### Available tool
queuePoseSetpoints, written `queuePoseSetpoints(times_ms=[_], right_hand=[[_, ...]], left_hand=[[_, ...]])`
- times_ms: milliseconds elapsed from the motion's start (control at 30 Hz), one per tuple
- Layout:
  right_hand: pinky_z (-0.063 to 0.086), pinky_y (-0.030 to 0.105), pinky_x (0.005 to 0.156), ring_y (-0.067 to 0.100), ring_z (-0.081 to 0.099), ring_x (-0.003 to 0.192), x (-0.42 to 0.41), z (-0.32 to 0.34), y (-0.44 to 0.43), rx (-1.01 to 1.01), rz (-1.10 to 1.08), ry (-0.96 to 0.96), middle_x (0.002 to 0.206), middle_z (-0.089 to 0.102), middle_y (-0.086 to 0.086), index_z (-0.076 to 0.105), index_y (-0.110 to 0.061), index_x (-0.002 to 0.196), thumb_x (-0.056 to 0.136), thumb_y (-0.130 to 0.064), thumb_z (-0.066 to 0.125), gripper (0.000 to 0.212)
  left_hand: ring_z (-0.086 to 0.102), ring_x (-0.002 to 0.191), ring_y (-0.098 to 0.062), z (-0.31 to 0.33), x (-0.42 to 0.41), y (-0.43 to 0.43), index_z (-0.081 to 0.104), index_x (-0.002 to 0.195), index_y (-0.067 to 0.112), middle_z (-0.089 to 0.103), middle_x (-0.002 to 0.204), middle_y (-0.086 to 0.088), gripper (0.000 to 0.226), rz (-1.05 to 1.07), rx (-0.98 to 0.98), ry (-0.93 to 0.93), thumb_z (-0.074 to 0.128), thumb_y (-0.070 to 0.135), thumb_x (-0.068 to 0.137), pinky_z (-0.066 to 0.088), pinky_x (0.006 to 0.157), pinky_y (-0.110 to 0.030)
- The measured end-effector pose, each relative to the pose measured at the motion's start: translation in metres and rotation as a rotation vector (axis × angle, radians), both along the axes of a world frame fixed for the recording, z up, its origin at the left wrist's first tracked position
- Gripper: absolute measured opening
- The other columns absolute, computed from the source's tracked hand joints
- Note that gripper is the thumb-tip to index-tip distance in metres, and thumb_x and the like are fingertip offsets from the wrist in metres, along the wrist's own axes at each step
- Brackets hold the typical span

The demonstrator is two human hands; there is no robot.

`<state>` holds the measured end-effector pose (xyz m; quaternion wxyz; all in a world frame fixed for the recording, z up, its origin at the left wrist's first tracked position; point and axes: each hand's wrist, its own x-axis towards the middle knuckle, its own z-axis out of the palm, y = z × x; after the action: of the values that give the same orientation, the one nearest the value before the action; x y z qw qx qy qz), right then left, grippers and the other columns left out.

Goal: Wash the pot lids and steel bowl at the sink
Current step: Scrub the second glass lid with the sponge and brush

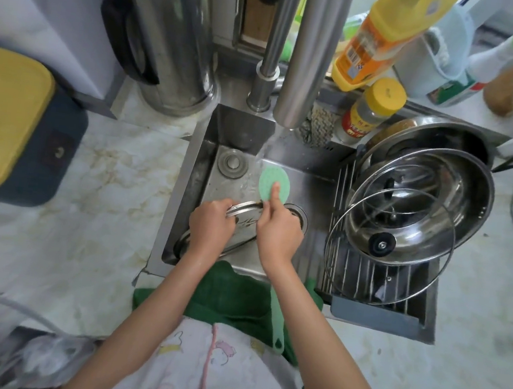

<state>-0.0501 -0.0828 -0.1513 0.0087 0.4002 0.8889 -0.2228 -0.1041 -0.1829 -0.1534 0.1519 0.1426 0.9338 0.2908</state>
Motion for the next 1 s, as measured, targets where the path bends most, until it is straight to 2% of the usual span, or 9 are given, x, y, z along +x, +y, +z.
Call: queuePoseSetpoints(times_ms=[133,233,333,400,467,500,700,867,1000], right_hand=[[0.045,0.037,0.058,0.031,0.064,0.072,0.007,0.005,-0.026,0.031,0.188,-0.008,0.08,0.069,0.009,0.031,-0.037,0.147,0.102,-0.034,0.038,0.046],[0.037,0.032,0.06,0.029,0.064,0.085,0.0,0.0,0.002,-0.057,-0.032,-0.033,0.091,0.071,0.008,0.037,-0.035,0.146,0.101,-0.033,0.04,0.044],[0.042,0.031,0.081,0.027,0.057,0.114,0.007,-0.016,0.03,-0.45,-0.309,0.068,0.13,0.059,0.009,0.033,-0.024,0.149,0.097,-0.034,0.051,0.056],[0.047,0.027,0.071,0.022,0.063,0.095,0.012,-0.023,0.035,-0.778,-0.495,0.177,0.118,0.062,0.01,0.027,-0.014,0.15,0.088,-0.044,0.064,0.078],[0.035,0.017,0.043,0.009,0.047,0.054,0.014,-0.027,0.041,-0.971,-0.554,0.199,0.077,0.058,0.0,0.039,-0.007,0.142,0.083,-0.04,0.072,0.075],[0.031,0.016,0.039,0.007,0.041,0.051,0.012,-0.027,0.046,-1.005,-0.53,0.187,0.073,0.056,-0.002,0.045,-0.006,0.138,0.083,-0.032,0.074,0.068],[0.034,0.008,0.043,-0.005,0.045,0.052,-0.004,-0.02,0.066,-0.886,-0.271,0.249,0.078,0.05,-0.012,0.05,-0.01,0.127,0.081,-0.01,0.075,0.052],[0.035,0.013,0.042,-0.003,0.049,0.046,-0.02,-0.017,0.077,-0.808,-0.24,0.277,0.082,0.064,0.001,0.053,-0.02,0.092,0.076,-0.019,0.08,0.031],[0.038,0.016,0.042,0.004,0.052,0.043,-0.021,-0.023,0.07,-0.636,-0.286,0.236,0.08,0.07,0.004,0.057,-0.015,0.094,0.076,-0.022,0.078,0.029]], left_hand=[[0.063,0.069,-0.032,-0.003,-0.002,-0.003,0.074,0.089,0.011,0.07,0.073,-0.01,0.019,0.001,0.021,-0.018,0.057,0.003,0.088,0.027,0.05,-0.025],[0.063,0.071,-0.031,-0.003,-0.006,-0.005,0.075,0.099,0.013,0.073,0.08,-0.011,0.029,0.028,0.016,-0.027,0.055,-0.001,0.084,0.034,0.055,-0.027],[0.055,0.062,-0.018,-0.008,-0.006,-0.014,0.075,0.104,0.016,0.073,0.079,-0.005,0.031,0.02,0.042,-0.061,0.056,-0.001,0.085,0.033,0.048,-0.023],[0.056,0.062,-0.014,-0.013,-0.007,-0.022,0.074,0.106,0.016,0.073,0.079,-0.003,0.03,0.018,0.082,-0.077,0.059,0.001,0.085,0.036,0.049,-0.02],[0.055,0.06,-0.008,-0.013,-0.011,-0.026,0.075,0.106,0.015,0.073,0.078,-0.001,0.028,0.029,0.138,-0.082,0.062,0.002,0.085,0.034,0.05,-0.011],[0.054,0.058,-0.004,-0.011,-0.015,-0.026,0.075,0.105,0.015,0.072,0.076,0.002,0.027,0.036,0.172,-0.082,0.064,0.002,0.085,0.033,0.05,-0.006],[0.059,0.064,0.008,-0.006,-0.038,-0.019,0.076,0.099,0.016,0.066,0.073,0.013,0.02,0.02,0.367,-0.122,0.073,0.006,0.082,0.042,0.056,-0.008],[0.064,0.076,-0.001,-0.012,-0.05,-0.01,0.075,0.103,0.019,0.072,0.087,0.008,0.029,-0.072,0.391,-0.09,0.074,0.003,0.079,0.048,0.067,-0.017],[0.064,0.076,-0.004,-0.021,-0.055,-0.009,0.066,0.12,0.021,0.067,0.098,0.015,0.046,-0.154,0.327,-0.214,0.062,-0.007,0.084,0.051,0.068,-0.023]])
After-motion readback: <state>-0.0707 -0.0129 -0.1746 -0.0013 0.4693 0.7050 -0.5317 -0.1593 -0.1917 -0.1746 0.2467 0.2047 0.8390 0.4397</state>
